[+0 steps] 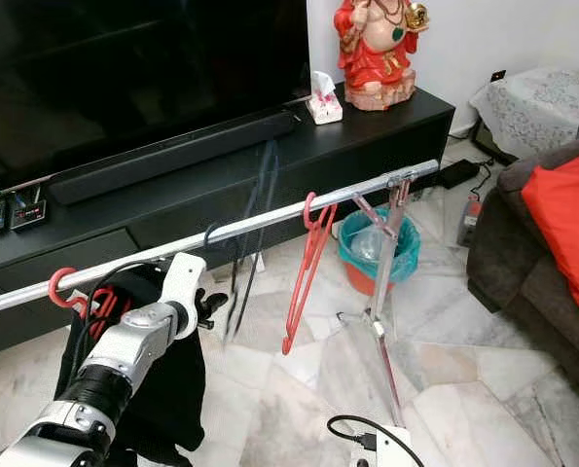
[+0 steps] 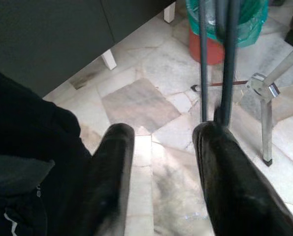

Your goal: Hang hanger

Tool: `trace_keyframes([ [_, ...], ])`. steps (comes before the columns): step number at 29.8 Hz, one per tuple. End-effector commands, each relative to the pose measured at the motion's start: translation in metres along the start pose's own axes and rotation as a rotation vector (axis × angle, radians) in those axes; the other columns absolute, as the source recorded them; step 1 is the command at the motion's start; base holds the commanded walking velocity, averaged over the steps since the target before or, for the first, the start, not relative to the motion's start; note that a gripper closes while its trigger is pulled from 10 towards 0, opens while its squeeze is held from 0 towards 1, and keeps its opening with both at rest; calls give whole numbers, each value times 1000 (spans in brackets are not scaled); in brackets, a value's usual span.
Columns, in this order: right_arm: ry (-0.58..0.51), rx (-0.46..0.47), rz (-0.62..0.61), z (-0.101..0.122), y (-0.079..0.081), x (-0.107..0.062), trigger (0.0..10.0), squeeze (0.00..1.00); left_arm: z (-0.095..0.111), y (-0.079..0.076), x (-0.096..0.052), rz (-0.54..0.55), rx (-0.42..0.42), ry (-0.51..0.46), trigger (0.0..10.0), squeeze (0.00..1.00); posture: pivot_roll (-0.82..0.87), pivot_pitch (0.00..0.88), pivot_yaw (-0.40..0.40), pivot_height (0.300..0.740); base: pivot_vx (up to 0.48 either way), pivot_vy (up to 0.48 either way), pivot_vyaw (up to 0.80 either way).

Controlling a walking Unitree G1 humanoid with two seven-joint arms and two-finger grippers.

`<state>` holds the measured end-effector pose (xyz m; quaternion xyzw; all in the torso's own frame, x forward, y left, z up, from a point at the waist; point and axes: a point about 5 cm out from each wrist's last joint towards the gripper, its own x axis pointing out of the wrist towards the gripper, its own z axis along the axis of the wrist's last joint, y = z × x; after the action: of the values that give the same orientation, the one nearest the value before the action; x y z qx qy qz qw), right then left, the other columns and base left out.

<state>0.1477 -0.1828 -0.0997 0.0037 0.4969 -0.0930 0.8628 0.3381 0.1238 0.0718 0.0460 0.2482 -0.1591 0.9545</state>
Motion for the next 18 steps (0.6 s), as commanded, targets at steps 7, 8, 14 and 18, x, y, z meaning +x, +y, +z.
trace_keyframes([
  [7,3,-5,14,-2,4,-1,10000,0,5,9,-8,5,13,-55,10000,1000,6,0,120,740,0,0,0],
  [8,3,-5,15,-2,4,-1,10000,0,5,9,-9,2,14,-65,10000,1000,6,0,120,740,0,0,0],
  [14,1,-5,15,-2,4,-1,10000,0,5,10,-16,-8,-5,-156,10000,1000,4,0,120,740,0,0,0],
  [18,0,-5,15,-2,3,-1,10000,0,-8,15,-23,7,-18,-176,10000,0,3,0,117,740,0,0,0],
])
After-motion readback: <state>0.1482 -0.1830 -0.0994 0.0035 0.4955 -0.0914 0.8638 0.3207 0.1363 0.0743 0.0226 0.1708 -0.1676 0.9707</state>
